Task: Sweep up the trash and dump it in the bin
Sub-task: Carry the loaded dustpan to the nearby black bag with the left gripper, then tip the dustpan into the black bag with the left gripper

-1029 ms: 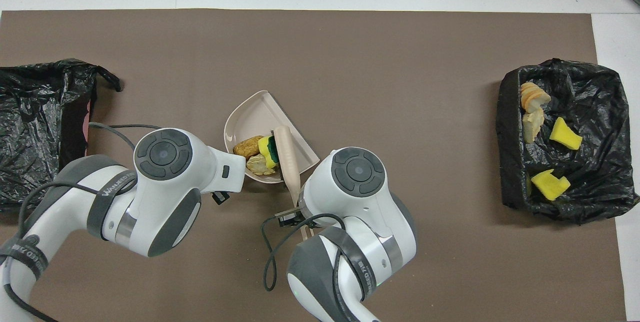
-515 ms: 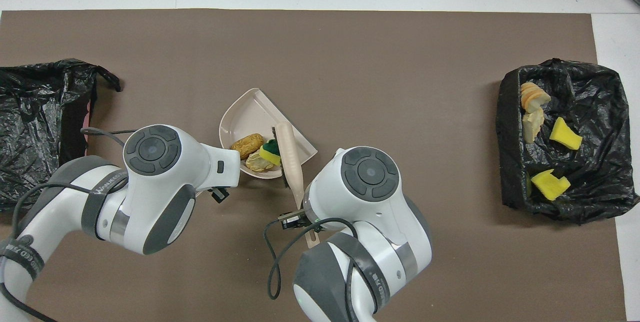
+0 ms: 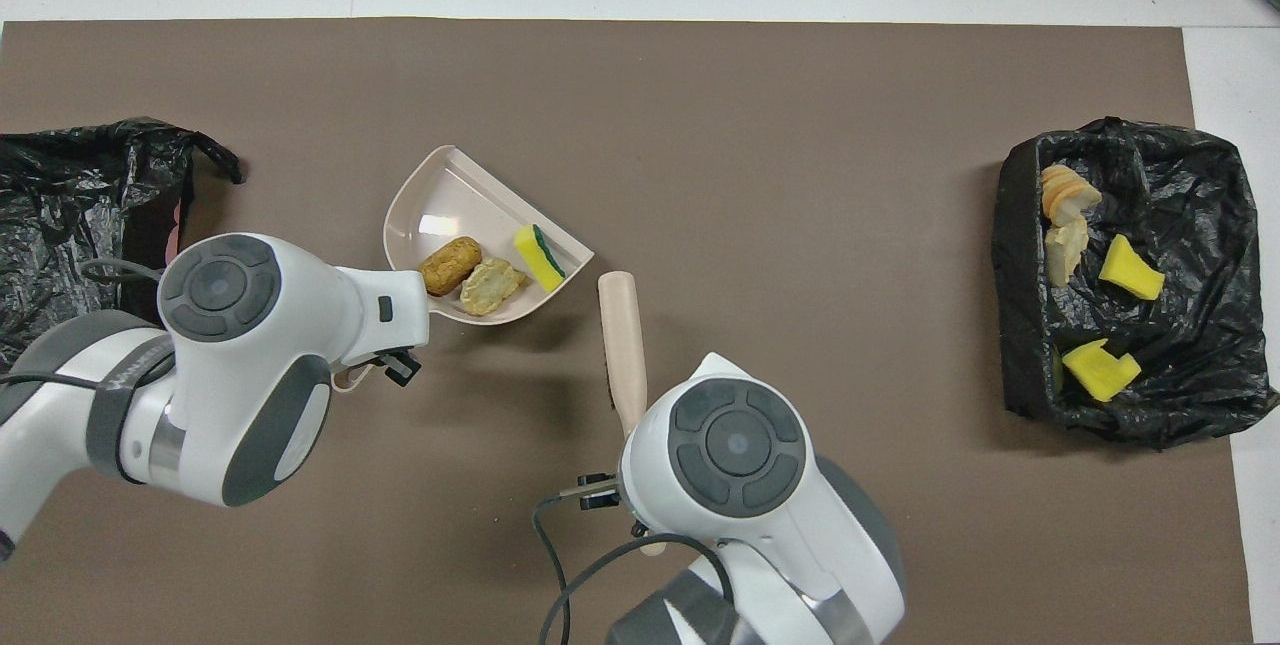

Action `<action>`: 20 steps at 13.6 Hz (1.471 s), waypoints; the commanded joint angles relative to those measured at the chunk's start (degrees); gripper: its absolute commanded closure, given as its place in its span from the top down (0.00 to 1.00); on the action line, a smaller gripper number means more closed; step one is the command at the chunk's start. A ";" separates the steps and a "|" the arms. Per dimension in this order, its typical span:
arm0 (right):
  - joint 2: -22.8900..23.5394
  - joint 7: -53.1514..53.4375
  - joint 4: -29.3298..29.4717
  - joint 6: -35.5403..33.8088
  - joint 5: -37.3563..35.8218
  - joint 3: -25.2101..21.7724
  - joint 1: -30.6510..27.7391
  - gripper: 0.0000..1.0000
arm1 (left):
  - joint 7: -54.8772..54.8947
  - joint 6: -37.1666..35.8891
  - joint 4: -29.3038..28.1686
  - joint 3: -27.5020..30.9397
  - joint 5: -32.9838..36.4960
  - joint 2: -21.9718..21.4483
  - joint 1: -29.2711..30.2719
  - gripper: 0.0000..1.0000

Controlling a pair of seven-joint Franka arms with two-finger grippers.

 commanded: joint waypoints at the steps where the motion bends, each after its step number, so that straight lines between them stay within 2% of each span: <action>1: -3.84 7.21 -5.58 1.25 -1.55 0.09 3.00 0.00 | -3.18 -2.37 -0.54 -0.29 -0.69 -4.68 3.18 0.00; 4: -3.66 17.33 -7.95 5.20 -2.86 0.17 9.59 0.00 | -3.10 -5.88 2.61 -0.02 -0.60 -5.21 7.30 0.00; 6: -2.61 21.82 -8.93 7.49 -3.75 0.18 13.37 0.00 | -2.92 -10.79 5.43 -0.02 -0.60 -5.48 11.17 0.00; 10: 3.80 25.53 -9.02 12.06 -7.18 0.18 19.44 0.00 | 0.66 -14.68 9.91 0.07 -0.51 -5.39 20.56 0.00; 13: 3.81 26.15 -9.46 11.71 -7.18 0.18 20.07 0.00 | 10.57 -14.69 10.89 0.07 0.01 -5.04 29.61 0.00; 16: 4.16 25.45 -9.63 11.98 -7.18 0.18 19.45 0.00 | 28.83 -13.37 11.94 0.07 0.28 -4.69 39.72 0.00; 18: 4.95 25.18 -10.42 14.68 -7.00 0.18 19.36 0.00 | 35.73 -11.79 13.08 0.24 4.91 -4.34 43.25 0.00; 20: 5.21 23.79 -11.21 16.11 -6.39 0.18 18.58 0.00 | 37.50 -11.52 16.49 0.50 12.28 -1.45 43.79 0.00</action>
